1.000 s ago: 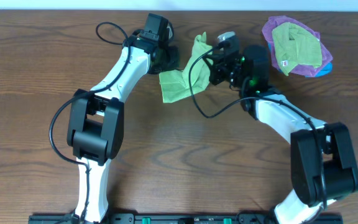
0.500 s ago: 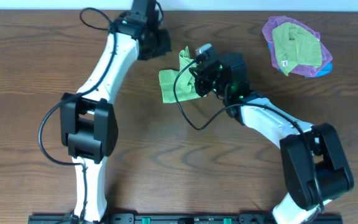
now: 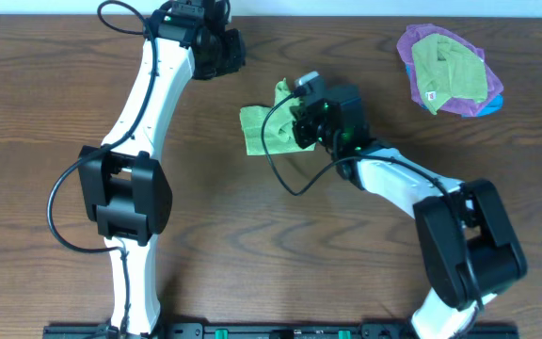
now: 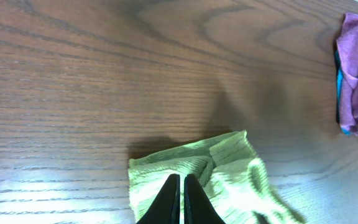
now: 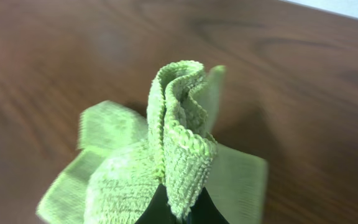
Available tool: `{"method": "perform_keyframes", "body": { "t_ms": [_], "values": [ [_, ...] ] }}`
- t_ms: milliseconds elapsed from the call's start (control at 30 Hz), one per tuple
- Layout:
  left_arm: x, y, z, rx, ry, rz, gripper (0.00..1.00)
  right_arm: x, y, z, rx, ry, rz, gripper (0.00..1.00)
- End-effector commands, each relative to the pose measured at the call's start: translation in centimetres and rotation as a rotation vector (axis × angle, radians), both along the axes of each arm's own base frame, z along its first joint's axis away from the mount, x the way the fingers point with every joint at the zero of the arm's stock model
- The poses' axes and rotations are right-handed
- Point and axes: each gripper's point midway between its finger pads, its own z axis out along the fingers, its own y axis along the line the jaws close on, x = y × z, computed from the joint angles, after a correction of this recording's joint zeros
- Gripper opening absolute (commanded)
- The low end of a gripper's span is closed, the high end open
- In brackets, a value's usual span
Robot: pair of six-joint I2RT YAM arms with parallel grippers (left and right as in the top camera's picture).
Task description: Fold the cloth
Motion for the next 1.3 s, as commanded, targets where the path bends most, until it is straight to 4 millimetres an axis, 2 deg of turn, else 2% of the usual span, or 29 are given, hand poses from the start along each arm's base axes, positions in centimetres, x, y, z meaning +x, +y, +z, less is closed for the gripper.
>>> {"method": "perform_keyframes", "body": {
  "t_ms": [0,100,233,433,567,667,1033,1267],
  "values": [
    [-0.1,-1.5,-0.2,-0.021,0.000,-0.047,0.06,1.8,-3.4,4.9,0.008,-0.101,-0.132,0.01],
    [-0.7,-3.2,-0.6,-0.046,0.014,-0.086,0.06,2.1,-5.3,6.2,-0.002,-0.118,-0.182,0.01],
    [-1.5,-5.8,-1.2,-0.055,0.007,-0.133,0.06,2.1,-7.1,6.0,-0.021,-0.095,-0.221,0.01],
    [-2.4,-9.1,-2.6,-0.057,0.009,-0.188,0.06,2.0,-7.5,5.6,-0.027,-0.080,-0.228,0.01],
    [-2.9,-10.0,-5.4,-0.063,0.080,-0.176,0.06,2.0,-7.5,5.6,-0.028,-0.080,-0.228,0.01],
    [-3.1,-10.9,-7.0,-0.103,0.123,-0.181,0.06,2.2,-8.3,5.6,-0.049,-0.086,-0.267,0.01],
    [-3.3,-12.7,-9.0,-0.198,0.197,-0.161,0.06,2.4,-8.8,5.6,-0.062,-0.090,-0.290,0.01],
    [-3.8,-13.6,-8.8,-0.247,0.226,-0.168,0.06,2.4,-8.8,5.6,-0.062,-0.091,-0.291,0.01]
  ]
}}
